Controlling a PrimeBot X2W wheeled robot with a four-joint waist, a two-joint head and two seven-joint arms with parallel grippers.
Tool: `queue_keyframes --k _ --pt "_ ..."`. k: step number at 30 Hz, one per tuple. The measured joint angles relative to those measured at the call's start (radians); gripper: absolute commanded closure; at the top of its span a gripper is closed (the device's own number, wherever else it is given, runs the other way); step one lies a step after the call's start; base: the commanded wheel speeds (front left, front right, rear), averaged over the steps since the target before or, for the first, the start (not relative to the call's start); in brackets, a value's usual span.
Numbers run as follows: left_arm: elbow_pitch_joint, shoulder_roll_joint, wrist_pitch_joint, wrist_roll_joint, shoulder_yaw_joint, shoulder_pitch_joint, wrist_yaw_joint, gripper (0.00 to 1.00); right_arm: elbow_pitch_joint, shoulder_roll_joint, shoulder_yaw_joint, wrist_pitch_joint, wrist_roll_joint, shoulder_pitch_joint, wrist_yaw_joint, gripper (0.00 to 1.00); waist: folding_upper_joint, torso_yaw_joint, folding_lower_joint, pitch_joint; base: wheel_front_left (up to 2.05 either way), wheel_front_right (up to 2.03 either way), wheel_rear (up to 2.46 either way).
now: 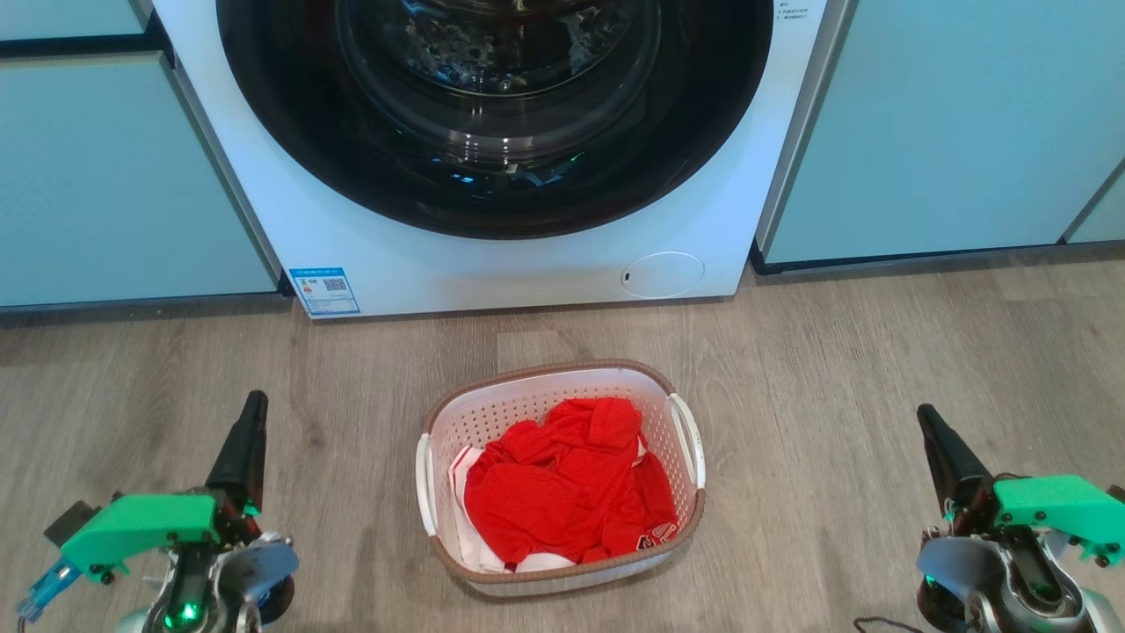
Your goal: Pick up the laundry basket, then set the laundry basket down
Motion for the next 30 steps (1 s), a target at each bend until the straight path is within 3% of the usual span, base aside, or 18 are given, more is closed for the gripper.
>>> queue_keyframes --k 30 --pt "0.000 -0.001 0.001 0.002 0.002 0.000 0.000 1.00 0.000 0.001 -0.002 0.007 0.000 0.000 0.000 1.00 0.0000 0.000 0.0001 0.000 0.00 0.00 0.00"
